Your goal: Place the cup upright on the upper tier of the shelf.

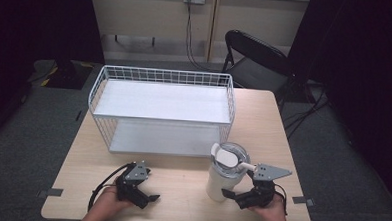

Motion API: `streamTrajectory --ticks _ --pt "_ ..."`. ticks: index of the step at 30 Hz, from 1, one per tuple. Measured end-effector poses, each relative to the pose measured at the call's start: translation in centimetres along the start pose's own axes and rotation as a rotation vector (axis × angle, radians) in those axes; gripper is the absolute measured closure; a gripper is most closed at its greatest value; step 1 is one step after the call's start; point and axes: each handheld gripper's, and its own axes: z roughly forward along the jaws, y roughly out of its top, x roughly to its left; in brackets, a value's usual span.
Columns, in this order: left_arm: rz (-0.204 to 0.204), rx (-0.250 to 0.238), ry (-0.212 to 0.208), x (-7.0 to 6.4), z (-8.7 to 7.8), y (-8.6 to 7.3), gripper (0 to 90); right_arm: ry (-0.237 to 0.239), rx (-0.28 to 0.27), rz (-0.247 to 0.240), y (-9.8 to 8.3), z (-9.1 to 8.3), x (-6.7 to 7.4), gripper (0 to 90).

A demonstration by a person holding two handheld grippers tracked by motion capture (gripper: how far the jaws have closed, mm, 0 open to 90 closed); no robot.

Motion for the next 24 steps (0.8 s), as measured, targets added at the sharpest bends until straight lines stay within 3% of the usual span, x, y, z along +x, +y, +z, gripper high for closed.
streamTrajectory --ticks 2,7,12,24 --pt "0.0 0.0 0.0 0.0 0.0 0.0 3.7 -0.012 -0.032 -0.017 0.0 0.2 0.2 9.4" --pt "-0.002 -0.002 0.0 0.0 0.0 0.0 3.7 -0.014 -0.059 -0.02 0.1 0.4 0.2 8.2" --pt "0.0 0.0 0.0 0.0 0.0 0.0 3.8 -0.015 -0.068 -0.056 0.3 1.0 0.2 7.8" --pt "-0.001 -0.001 0.001 0.0 0.0 0.0 3.7 0.065 -0.085 -0.065 0.3 1.7 -0.8 6.8"
